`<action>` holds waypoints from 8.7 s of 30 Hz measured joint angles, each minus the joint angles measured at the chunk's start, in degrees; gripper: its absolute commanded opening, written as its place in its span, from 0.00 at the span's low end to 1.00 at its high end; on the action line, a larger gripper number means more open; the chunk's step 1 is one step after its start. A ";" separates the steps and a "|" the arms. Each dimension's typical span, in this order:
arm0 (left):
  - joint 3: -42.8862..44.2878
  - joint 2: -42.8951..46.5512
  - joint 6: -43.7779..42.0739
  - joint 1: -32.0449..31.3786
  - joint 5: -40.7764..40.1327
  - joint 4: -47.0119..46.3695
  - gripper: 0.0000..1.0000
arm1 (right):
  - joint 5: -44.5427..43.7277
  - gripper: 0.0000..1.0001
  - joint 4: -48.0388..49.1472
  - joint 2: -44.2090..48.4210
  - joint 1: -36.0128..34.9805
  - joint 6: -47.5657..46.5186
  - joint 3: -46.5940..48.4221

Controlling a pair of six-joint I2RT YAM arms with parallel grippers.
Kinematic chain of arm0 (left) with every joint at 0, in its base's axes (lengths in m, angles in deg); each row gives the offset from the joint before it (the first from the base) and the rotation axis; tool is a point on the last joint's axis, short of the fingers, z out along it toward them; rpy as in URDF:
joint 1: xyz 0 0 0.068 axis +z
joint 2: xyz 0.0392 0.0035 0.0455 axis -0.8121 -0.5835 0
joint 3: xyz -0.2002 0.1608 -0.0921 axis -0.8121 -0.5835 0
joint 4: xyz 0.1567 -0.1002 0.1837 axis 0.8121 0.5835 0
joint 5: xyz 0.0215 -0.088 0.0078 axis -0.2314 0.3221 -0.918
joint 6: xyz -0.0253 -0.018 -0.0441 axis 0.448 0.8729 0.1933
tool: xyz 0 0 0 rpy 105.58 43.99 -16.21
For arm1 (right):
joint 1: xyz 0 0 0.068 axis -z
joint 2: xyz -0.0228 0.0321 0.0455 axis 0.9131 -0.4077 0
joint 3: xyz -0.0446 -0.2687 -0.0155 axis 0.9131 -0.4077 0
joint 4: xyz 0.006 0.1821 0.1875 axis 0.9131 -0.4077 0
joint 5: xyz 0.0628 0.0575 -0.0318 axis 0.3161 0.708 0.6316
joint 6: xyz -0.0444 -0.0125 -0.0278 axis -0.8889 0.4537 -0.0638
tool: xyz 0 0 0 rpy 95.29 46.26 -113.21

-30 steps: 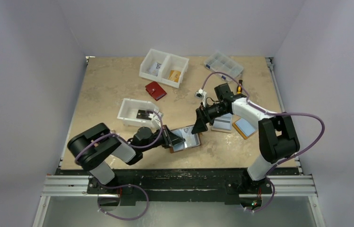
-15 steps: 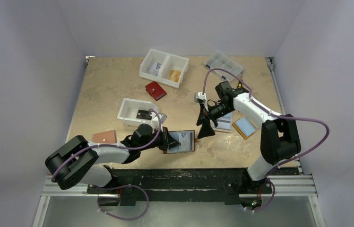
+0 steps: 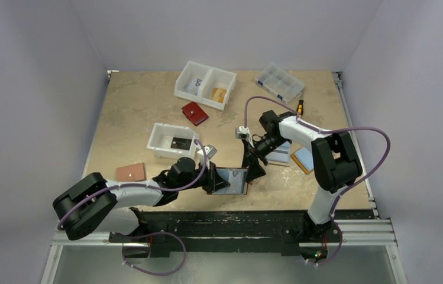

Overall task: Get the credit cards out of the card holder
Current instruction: Remove the credit card from the card holder, then place the credit card in the storage box, then remove the credit card from the card holder.

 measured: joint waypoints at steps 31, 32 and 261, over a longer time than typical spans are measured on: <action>0.42 2.45 -4.04 -0.42 -2.97 4.63 0.00 | -1.70 0.00 -6.93 -8.22 -1.77 -8.83 2.69; 0.42 2.69 -4.37 -0.42 -3.13 5.18 0.00 | -1.73 0.00 -7.19 -8.72 -1.77 -9.09 2.84; 47.39 -30.05 6.95 -20.83 -40.22 59.78 0.69 | -7.48 0.75 19.19 26.64 15.17 8.41 -19.47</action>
